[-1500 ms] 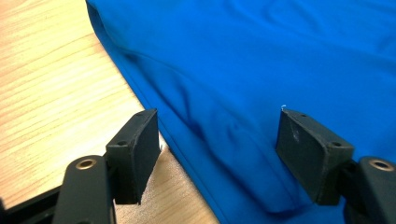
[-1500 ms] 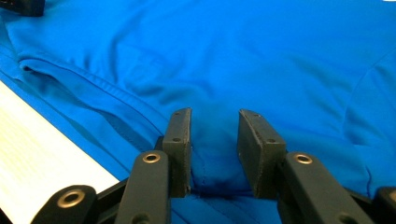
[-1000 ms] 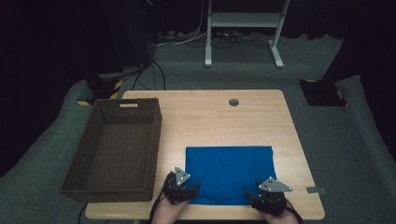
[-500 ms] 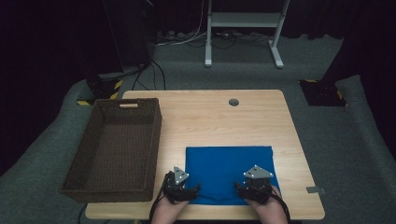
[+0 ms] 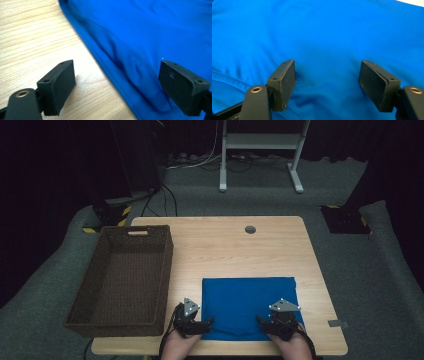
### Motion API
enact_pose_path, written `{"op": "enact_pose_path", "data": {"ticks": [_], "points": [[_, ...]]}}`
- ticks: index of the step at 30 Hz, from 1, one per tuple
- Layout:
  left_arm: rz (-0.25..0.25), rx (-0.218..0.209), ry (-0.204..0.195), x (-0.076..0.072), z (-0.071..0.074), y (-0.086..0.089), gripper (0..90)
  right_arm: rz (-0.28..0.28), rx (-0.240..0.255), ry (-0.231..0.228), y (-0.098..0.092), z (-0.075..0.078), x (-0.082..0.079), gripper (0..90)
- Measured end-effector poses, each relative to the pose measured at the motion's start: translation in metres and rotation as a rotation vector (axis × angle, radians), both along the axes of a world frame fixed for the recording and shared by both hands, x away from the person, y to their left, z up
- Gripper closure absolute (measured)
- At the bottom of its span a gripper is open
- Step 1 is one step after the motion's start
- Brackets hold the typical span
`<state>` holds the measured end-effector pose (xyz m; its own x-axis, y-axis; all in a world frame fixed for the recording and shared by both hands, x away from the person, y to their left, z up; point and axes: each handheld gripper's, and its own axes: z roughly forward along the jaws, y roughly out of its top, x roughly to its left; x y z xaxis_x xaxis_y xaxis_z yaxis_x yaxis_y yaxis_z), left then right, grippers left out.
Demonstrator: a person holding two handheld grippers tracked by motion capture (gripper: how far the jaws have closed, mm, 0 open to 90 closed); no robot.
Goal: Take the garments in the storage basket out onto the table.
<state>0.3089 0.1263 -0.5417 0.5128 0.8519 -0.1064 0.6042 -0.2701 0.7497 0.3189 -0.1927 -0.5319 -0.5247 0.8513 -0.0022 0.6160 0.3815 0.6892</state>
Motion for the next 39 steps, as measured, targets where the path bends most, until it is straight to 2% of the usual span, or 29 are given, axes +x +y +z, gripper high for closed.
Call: {"op": "enact_pose_path", "data": {"ticks": [6,11,18,30,36,39], "points": [[-0.014,0.037,-0.012,-0.001,0.0,-0.005,14.6,-0.016,0.004,-0.006,-0.016,0.0,-0.005,29.7],[-0.015,0.033,-0.01,-0.001,0.0,-0.004,15.0,-0.019,-0.001,-0.003,-0.034,0.0,-0.008,29.7],[-0.013,0.018,-0.006,-0.001,0.0,-0.003,15.0,-0.08,0.002,-0.003,-0.067,0.0,-0.013,29.7],[-0.016,0.029,-0.009,-0.001,0.0,-0.003,15.0,-0.135,0.003,-0.006,-0.115,0.001,-0.019,29.8],[-0.016,0.037,-0.013,-0.001,0.0,-0.004,15.0,-0.155,0.003,-0.009,-0.126,0.001,-0.021,30.0],[-0.016,0.044,-0.014,-0.001,0.0,-0.004,15.0,-0.159,-0.022,-0.011,-0.122,0.002,-0.022,31.4]]}}
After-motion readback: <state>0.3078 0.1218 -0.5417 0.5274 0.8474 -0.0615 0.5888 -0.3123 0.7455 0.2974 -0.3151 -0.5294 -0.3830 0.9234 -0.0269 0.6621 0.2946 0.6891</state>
